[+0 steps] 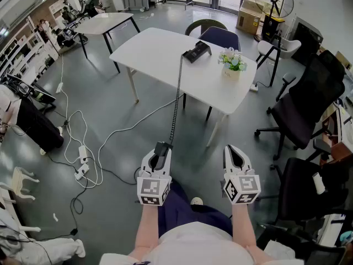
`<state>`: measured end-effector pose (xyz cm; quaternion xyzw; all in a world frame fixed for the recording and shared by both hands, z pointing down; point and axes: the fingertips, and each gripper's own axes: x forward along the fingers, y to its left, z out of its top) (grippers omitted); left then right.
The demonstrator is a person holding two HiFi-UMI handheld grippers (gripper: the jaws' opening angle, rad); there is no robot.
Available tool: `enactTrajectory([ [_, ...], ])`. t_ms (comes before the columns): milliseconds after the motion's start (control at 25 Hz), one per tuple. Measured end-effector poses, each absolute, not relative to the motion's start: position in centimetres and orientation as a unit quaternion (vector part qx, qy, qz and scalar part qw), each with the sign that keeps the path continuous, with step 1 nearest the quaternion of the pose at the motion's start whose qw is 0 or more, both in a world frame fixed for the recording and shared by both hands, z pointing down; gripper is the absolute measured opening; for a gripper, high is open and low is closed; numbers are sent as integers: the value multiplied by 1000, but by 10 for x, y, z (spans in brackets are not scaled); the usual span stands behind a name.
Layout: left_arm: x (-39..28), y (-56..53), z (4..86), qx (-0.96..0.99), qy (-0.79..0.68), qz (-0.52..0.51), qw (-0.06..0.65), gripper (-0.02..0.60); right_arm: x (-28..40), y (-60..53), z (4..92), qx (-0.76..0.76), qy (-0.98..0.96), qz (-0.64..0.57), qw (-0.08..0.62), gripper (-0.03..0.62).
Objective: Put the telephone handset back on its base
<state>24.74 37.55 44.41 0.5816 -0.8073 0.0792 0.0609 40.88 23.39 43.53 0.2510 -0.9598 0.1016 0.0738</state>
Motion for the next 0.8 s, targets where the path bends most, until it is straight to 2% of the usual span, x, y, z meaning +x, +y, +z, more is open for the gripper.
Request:
enactTrajectory([
  [800, 255, 376, 448, 590, -801, 71, 73, 86, 407, 243, 446, 246, -958, 129, 75, 38],
])
